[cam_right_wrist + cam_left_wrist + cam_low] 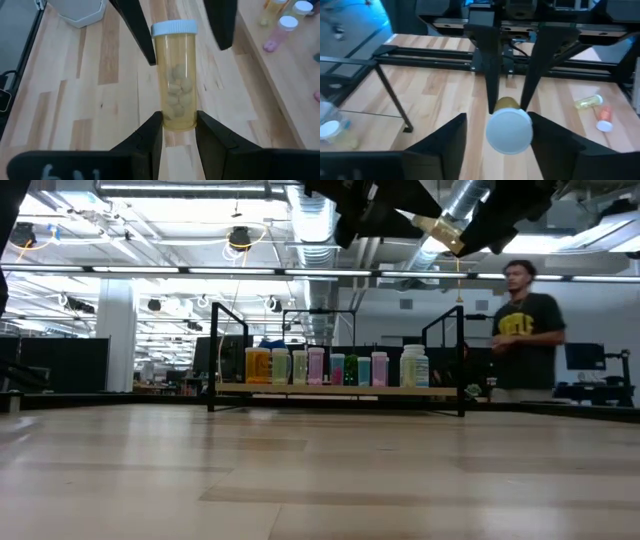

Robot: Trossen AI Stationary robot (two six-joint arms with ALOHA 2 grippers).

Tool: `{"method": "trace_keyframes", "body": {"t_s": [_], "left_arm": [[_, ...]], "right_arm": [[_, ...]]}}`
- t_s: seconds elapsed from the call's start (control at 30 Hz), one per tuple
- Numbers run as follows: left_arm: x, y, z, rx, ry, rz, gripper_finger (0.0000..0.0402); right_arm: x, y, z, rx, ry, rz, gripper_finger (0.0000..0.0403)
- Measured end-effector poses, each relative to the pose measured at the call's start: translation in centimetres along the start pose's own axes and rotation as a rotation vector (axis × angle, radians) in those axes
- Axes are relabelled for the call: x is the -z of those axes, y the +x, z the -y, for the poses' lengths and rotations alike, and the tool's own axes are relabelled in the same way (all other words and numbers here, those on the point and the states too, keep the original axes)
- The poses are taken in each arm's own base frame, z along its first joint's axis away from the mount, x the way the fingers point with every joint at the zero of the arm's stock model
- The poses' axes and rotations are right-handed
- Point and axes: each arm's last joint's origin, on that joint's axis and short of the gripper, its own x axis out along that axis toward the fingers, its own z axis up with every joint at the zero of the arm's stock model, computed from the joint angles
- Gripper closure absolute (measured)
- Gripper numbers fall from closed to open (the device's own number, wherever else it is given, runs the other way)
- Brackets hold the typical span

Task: Pick and place medicine bottles onto shelf by color
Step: Put the yellow pill bottle on the shelf

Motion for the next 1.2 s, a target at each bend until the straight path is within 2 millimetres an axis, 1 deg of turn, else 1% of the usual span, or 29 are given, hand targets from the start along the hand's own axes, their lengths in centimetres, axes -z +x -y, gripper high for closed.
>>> {"method": "trace_keyframes", "body": {"t_s": [0.2,0.37,0.47,0.53,0.63,0.77,0.9,1.03,1.2], "left_arm": [[-0.1,0.0,0.1,0.031,-0.002,0.004,0.0267],[-0.1,0.0,0.1,0.034,-0.002,0.005,0.0289],[-0.1,0.0,0.1,0.033,-0.004,0.006,0.0292],[-0.1,0.0,0.1,0.032,-0.006,0.013,0.0292],[-0.3,0.0,0.0,0.031,-0.008,0.023,0.0293],[-0.4,0.1,-0.7,0.016,-0.015,0.029,0.0293],[-0.3,0.3,-2.6,-0.029,-0.031,0.006,0.0294],[0.2,0.4,-5.9,-0.105,-0.091,-0.058,0.0294],[0.8,-0.2,-10.2,-0.208,-0.165,-0.199,0.0294]], "right_arm": [[0.0,0.0,0.0,0.000,0.000,0.000,0.0284],[0.0,0.0,0.0,0.002,0.005,-0.001,0.0271],[0.1,0.0,0.3,0.014,0.039,-0.020,0.0248],[-0.1,-0.4,0.6,0.016,0.061,-0.060,0.0229],[-0.7,-1.3,0.8,0.030,0.067,-0.089,0.0196],[-1.7,-3.0,1.1,0.051,0.059,-0.135,0.0158],[-2.1,-4.5,1.6,0.081,0.014,-0.204,0.0147],[-2.0,-5.2,2.4,0.109,-0.007,-0.236,0.0149],[-1.6,-5.9,3.5,0.143,-0.018,-0.239,0.0150]]}}
